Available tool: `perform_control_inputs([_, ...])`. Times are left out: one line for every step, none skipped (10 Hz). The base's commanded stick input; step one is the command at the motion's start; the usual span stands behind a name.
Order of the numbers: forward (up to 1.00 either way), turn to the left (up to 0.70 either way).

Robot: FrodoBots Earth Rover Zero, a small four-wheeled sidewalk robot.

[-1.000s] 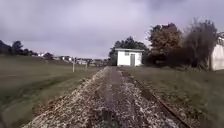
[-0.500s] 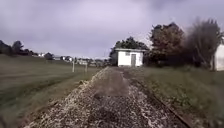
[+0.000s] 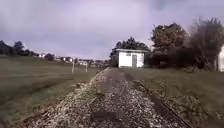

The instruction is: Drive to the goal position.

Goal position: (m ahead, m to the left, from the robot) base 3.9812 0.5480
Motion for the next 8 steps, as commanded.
perform_control_inputs([0.66, -0.17])
perform_control_inputs([0.66, 0.00])
perform_control_inputs([0.66, 0.00])
perform_control_inputs([0.66, 0.00])
perform_control_inputs([0.66, 0.00])
perform_control_inputs([0.66, 0.00])
perform_control_inputs([0.66, 0.00])
perform_control_inputs([0.66, 0.00])
